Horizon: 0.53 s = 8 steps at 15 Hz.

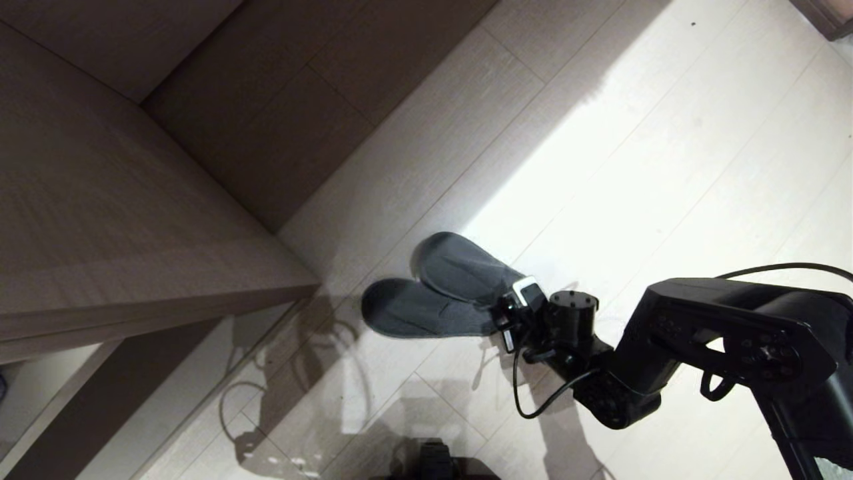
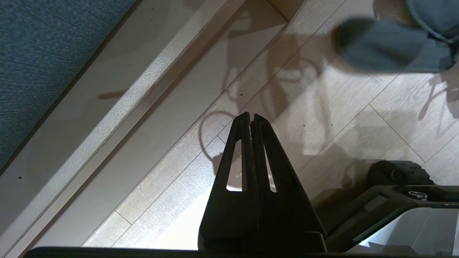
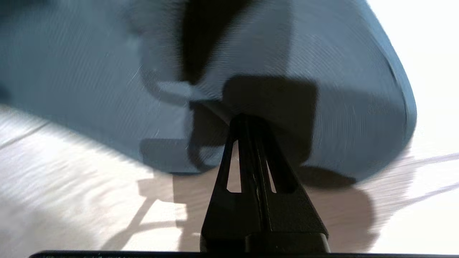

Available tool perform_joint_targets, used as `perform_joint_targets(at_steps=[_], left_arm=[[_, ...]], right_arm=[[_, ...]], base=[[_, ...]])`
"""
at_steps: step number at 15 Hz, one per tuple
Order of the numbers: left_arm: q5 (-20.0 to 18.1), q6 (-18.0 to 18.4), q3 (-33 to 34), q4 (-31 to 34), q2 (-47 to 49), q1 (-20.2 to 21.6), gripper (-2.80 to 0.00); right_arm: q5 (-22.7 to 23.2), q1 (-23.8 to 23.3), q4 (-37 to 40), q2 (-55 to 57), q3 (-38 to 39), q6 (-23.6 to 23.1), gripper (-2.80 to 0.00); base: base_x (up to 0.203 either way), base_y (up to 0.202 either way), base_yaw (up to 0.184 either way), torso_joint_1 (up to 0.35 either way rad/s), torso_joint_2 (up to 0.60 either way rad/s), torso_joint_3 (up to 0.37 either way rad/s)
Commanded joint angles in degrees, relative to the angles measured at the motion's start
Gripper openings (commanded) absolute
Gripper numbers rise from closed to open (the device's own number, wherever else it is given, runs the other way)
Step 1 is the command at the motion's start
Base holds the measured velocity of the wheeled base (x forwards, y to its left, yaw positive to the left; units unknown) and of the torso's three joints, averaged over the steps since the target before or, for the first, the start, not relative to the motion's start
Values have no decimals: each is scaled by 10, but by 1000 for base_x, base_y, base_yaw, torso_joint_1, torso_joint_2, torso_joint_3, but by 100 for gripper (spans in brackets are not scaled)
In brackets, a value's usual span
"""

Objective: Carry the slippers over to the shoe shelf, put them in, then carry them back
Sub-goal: Place the slippers on the floor

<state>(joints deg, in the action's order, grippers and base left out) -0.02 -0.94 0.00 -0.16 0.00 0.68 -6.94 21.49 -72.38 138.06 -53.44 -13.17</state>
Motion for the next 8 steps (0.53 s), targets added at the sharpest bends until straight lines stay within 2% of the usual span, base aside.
perform_joint_targets(at_steps=[1, 6, 8], left_arm=[[0, 0, 0, 0, 0, 0, -280], [0, 0, 0, 0, 0, 0, -280], [0, 0, 0, 0, 1, 0, -280]], right_arm=[[1, -7, -4, -30, 7, -9, -280], [4, -11, -5, -48, 6, -10, -280], [11, 3, -4, -65, 10, -9, -280]], base=[[0, 0, 0, 0, 0, 0], [0, 0, 0, 0, 0, 0], [0, 0, 0, 0, 0, 0]])
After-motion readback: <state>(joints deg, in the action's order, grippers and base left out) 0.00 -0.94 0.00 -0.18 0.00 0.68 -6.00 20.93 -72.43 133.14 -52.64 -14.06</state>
